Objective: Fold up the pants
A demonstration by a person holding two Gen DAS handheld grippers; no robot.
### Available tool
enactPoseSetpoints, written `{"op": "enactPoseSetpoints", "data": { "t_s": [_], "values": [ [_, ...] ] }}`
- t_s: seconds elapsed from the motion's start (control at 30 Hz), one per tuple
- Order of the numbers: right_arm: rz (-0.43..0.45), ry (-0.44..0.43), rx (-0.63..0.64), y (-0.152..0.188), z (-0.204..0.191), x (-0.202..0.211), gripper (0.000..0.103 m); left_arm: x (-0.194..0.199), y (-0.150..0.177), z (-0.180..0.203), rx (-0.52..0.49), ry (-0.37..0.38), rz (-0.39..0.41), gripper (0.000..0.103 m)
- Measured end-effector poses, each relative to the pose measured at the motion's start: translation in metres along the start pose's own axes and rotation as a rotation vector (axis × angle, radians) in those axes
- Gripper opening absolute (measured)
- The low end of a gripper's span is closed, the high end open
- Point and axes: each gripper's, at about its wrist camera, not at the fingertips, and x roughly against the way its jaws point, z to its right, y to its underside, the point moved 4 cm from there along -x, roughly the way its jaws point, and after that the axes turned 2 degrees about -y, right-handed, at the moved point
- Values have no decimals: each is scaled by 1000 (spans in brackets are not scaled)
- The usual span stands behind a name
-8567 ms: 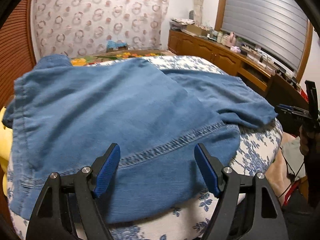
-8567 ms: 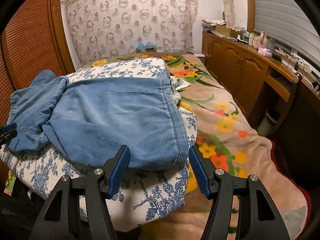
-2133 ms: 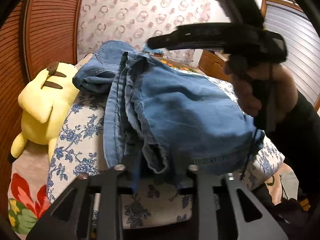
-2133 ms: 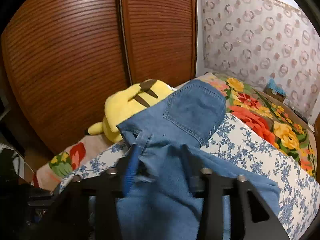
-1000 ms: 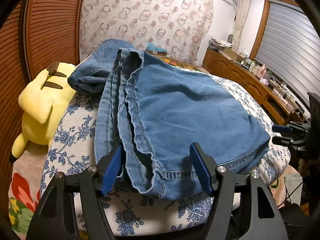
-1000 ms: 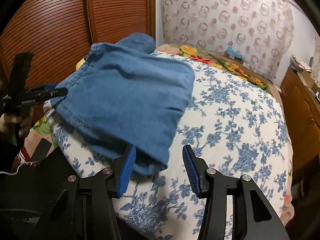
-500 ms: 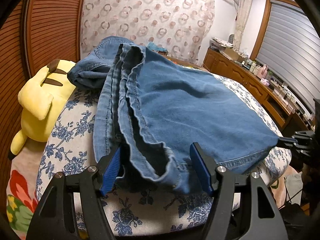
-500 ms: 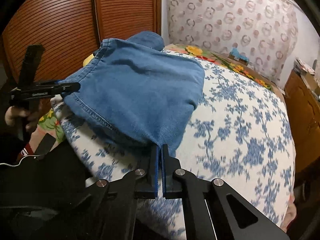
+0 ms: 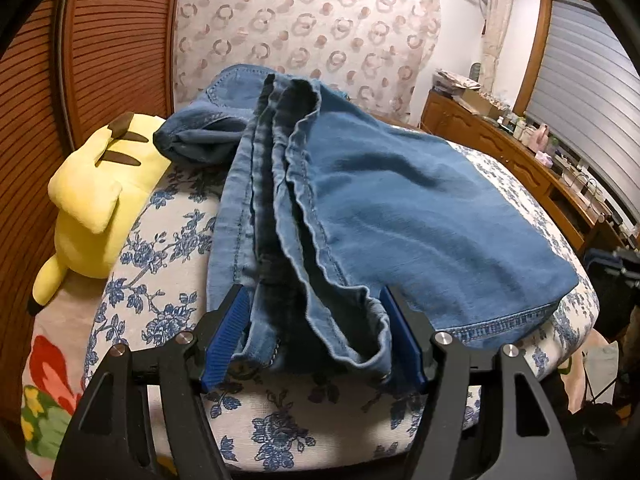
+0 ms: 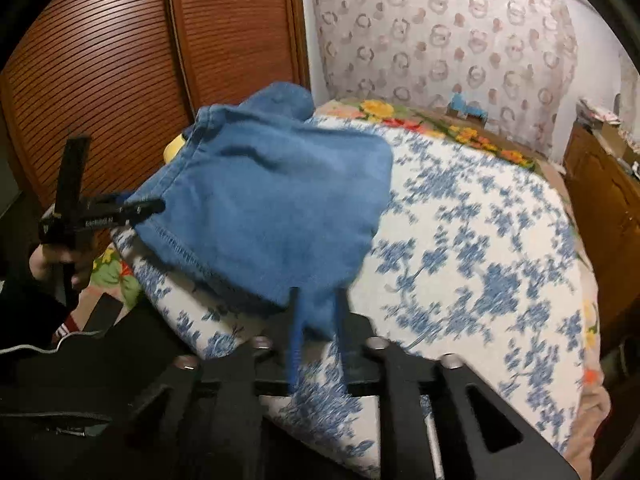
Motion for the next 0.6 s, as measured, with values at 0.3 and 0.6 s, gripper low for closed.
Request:
{"op": "enactPoseSetpoints", "data": {
  "t_s": [0.3,0.6],
  "values": [
    [28,1,-42,-31,13,-44,53,-2,2,0,-2,-2,0,69],
    [-46,-26,-152,-40,29,-119,53,-3,3,-2,-9,-1,3,69]
  ]
}}
